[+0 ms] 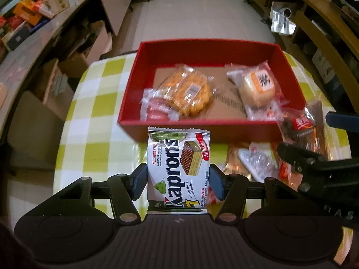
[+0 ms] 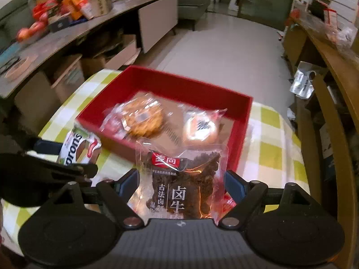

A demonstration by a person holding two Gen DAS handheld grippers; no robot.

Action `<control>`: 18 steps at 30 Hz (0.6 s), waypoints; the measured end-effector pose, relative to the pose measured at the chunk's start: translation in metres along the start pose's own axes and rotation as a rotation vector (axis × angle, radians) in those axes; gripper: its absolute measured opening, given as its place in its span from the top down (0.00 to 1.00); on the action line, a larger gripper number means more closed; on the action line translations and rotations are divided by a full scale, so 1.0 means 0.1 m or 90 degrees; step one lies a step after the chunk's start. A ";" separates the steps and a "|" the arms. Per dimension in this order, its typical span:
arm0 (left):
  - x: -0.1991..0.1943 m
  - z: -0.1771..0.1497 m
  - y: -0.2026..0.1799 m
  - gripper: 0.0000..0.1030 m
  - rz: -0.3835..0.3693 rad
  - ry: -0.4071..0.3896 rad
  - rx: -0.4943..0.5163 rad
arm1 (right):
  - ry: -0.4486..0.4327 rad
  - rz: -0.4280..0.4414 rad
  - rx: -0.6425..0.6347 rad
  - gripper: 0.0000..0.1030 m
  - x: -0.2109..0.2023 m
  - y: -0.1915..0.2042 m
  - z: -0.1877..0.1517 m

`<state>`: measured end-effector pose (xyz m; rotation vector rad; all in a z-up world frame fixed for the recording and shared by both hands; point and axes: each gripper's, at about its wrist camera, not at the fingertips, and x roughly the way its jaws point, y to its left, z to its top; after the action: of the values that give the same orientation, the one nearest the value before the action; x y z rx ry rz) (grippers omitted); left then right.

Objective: Organize snacks
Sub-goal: 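Lift and carry the wafer and beef bag over the red box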

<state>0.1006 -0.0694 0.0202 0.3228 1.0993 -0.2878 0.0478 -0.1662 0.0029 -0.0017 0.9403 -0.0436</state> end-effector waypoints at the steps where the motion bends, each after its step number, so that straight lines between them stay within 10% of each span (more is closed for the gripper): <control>1: 0.02 0.05 -0.02 0.37 0.002 -0.003 0.001 | -0.003 -0.002 0.008 0.14 0.03 -0.05 0.04; 18: 0.32 0.64 -0.09 0.37 0.027 -0.021 -0.005 | -0.013 -0.017 0.028 0.14 0.42 -0.31 0.49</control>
<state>0.1633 -0.1045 0.0170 0.3335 1.0597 -0.2504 0.1107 -0.1995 -0.0018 0.0263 0.9190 -0.0895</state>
